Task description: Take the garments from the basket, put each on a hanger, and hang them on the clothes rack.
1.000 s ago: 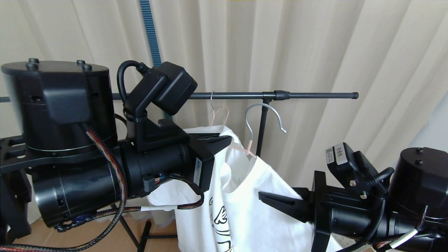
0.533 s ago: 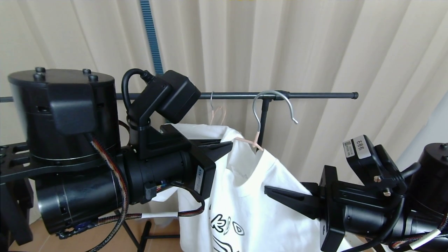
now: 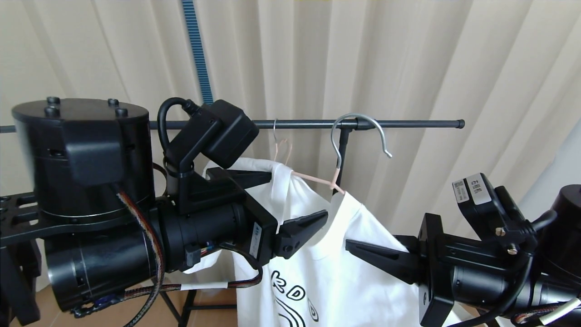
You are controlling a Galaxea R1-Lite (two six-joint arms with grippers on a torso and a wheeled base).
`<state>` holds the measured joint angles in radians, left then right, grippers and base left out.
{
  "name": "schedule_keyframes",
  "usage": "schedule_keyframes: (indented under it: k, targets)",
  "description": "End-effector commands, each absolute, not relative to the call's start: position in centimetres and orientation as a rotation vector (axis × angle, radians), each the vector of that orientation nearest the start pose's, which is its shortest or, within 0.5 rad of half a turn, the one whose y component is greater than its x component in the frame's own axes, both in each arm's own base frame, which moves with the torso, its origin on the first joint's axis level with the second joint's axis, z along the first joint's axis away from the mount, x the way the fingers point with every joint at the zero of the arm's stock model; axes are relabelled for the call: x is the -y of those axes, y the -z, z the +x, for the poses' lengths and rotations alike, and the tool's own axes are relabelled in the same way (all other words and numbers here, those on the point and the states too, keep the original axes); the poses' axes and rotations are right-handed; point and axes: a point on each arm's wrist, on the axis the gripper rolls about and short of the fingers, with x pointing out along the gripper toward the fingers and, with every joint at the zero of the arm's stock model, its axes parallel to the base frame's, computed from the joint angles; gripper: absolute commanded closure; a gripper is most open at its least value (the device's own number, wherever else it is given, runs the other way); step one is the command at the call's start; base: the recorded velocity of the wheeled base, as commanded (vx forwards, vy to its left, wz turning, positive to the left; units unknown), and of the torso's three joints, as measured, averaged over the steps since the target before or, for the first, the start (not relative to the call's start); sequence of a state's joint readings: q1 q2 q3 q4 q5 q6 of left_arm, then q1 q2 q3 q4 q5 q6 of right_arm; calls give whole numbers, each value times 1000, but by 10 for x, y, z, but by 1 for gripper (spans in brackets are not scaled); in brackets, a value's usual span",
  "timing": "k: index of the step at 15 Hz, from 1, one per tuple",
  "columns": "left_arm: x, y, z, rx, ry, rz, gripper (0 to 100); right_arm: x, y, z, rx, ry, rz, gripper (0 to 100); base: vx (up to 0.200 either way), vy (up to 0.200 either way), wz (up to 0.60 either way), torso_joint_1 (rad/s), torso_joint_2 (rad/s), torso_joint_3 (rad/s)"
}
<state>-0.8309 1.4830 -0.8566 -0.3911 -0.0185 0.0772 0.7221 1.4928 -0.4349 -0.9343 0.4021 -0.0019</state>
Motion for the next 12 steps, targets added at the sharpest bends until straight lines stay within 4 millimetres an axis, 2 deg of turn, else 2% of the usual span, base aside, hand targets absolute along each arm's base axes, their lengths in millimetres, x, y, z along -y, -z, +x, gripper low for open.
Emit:
schedule_keyframes:
  k: [1,8,12]
  targets:
    - [187,-233,172,-191,848,168,0,-156,-172,165,-125,-1122,-21,100,0,0,0,0,0,0]
    - [168,-249,161,-132,819,128,0,-151,-172,168,-125,-1102,-18,100,0,0,0,0,0,0]
    - [161,-245,155,-136,819,130,0,-151,-170,167,-145,-1151,0,100,0,0,0,0,0,0]
